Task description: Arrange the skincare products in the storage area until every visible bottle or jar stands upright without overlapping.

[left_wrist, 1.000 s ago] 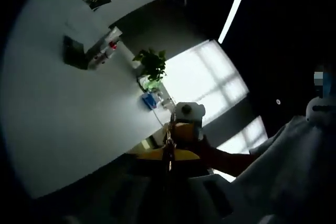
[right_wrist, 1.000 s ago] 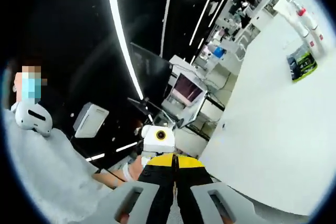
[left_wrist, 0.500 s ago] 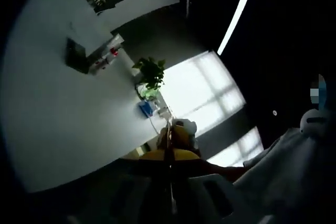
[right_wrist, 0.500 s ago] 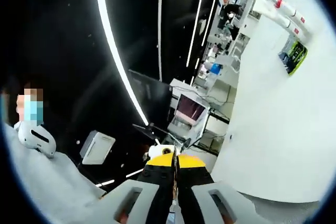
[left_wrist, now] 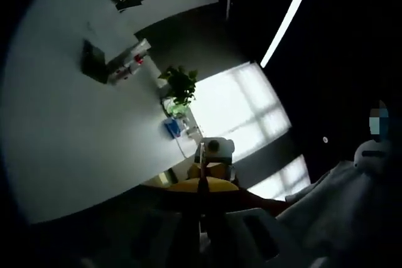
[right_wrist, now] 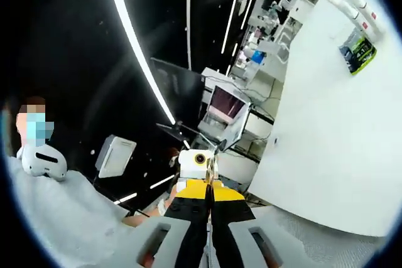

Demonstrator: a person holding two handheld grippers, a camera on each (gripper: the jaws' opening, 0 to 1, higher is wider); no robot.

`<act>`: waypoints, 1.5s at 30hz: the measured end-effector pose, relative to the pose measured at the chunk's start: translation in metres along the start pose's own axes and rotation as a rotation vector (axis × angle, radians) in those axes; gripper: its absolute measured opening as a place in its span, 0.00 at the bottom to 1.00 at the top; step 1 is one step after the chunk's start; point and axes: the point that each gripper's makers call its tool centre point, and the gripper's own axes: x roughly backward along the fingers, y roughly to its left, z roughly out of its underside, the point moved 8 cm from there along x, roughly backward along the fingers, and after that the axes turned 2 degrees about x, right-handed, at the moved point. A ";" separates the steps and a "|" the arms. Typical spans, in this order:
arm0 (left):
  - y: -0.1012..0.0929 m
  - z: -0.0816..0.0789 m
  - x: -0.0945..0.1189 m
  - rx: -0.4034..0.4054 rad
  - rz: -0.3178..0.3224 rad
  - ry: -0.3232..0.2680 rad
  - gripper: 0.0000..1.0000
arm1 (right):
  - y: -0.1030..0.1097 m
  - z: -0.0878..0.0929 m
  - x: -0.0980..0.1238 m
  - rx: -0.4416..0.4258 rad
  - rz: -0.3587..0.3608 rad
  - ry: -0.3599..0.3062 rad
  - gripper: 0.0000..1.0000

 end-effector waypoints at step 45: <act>0.019 -0.018 0.014 0.102 -0.030 -0.060 0.00 | -0.019 -0.016 0.024 0.209 0.197 -0.044 0.03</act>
